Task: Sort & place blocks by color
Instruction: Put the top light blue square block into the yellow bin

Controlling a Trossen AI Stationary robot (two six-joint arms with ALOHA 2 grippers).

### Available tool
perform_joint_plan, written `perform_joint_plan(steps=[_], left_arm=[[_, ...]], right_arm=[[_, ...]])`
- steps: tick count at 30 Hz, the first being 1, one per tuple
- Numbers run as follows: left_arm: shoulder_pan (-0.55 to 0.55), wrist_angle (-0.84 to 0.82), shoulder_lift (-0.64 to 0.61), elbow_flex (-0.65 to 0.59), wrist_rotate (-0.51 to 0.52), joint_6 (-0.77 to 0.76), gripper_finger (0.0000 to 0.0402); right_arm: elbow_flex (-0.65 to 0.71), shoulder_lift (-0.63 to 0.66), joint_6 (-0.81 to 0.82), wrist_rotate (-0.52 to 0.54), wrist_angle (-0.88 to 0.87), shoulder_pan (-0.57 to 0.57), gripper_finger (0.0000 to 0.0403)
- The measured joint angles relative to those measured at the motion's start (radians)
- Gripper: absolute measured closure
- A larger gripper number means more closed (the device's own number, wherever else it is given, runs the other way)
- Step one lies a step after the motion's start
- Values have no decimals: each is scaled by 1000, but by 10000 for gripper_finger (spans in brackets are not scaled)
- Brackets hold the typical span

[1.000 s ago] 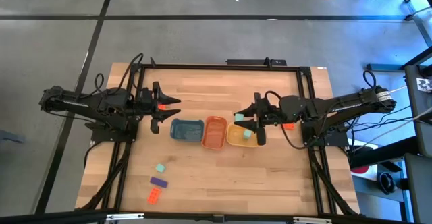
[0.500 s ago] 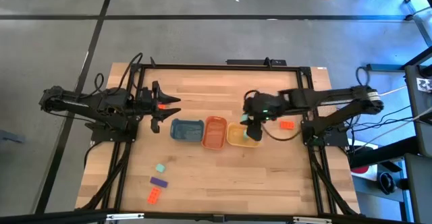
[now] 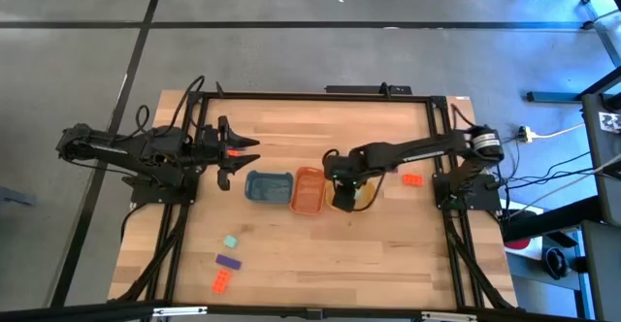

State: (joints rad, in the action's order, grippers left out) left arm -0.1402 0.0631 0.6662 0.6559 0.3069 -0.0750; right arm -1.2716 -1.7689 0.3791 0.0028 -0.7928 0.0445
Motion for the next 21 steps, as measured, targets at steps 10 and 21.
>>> perform_joint_plan(steps=[10, 21], left_arm=[[0, 0, 0, 0, 25, 0, 237], [0, 0, 0, 0, 26, 0, 237]], right_arm=[[0, -98, 32, -25, 5, -3, 264], [0, -140, 10, -24, 12, -9, 251]])
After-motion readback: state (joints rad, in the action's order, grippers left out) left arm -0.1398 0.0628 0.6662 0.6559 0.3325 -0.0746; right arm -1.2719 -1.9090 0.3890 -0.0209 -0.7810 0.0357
